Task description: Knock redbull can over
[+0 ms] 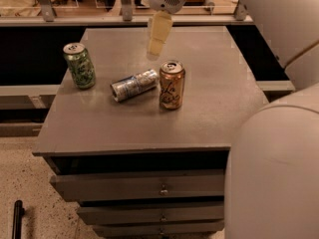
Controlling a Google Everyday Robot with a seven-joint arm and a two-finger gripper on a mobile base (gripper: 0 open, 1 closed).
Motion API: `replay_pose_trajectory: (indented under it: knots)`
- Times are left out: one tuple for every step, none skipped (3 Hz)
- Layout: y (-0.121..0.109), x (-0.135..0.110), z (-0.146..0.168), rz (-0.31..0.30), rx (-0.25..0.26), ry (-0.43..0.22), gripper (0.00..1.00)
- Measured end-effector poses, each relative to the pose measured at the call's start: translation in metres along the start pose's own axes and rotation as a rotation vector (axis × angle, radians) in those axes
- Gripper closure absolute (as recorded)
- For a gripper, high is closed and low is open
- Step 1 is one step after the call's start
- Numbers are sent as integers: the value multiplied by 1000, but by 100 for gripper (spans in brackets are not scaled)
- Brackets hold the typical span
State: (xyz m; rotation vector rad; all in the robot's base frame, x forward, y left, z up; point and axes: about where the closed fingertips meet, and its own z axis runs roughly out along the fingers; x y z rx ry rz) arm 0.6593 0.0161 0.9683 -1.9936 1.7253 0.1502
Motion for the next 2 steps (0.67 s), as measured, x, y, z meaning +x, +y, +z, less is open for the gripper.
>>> replay_pose_trajectory:
  knots:
    - [2, 2, -9, 53, 60, -27, 0]
    - [2, 2, -9, 53, 60, -27, 0]
